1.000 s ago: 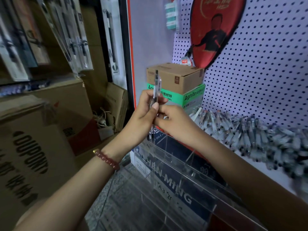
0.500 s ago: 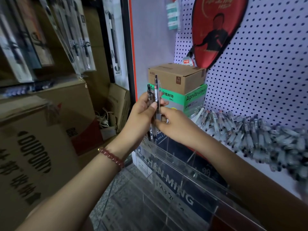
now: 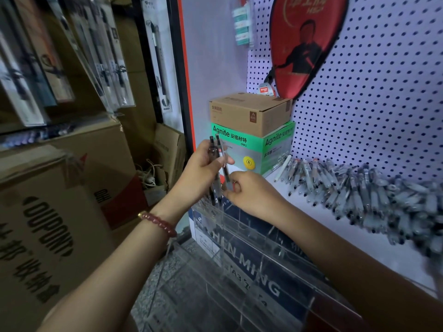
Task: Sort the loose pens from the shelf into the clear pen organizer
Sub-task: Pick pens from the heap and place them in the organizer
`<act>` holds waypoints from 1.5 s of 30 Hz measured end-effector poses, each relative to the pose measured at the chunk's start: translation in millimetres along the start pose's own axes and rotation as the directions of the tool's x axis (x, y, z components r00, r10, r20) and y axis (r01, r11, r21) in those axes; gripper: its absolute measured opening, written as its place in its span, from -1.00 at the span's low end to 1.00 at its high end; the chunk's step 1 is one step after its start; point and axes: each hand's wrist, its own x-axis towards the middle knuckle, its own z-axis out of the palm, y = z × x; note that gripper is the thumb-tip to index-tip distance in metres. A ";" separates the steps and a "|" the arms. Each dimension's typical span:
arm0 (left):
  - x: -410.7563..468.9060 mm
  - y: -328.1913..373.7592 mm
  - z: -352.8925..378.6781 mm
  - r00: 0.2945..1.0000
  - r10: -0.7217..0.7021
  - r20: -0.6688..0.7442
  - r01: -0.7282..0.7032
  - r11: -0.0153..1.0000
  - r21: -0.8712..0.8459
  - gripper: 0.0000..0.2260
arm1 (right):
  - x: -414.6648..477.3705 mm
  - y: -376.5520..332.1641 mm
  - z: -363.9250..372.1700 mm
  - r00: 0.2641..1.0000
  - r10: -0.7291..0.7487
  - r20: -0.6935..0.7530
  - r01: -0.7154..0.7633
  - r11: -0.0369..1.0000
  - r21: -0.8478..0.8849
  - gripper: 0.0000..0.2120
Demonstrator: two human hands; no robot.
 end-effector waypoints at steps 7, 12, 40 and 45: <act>-2.8 -15.0 -7.0 0.988 -0.086 -0.131 0.110 0.976 0.190 -0.82 | 0.6 6.4 -1.5 0.998 0.063 0.018 -0.064 0.994 0.088 -0.81; -6.4 -11.7 -12.0 0.988 -0.007 -0.153 0.046 0.966 0.256 -0.71 | 2.0 9.4 -0.2 0.998 0.064 0.024 -0.066 0.993 0.094 -0.77; -24.5 -38.7 -4.8 0.993 0.021 -0.114 0.025 0.923 0.384 -0.47 | -3.6 -5.1 8.4 0.991 -0.131 0.034 0.122 0.975 0.187 -0.71; -21.1 -40.2 -2.1 0.966 0.087 -0.245 0.012 0.926 0.376 -0.62 | -2.1 -2.6 5.1 0.998 -0.045 -0.033 0.053 0.946 0.319 -0.63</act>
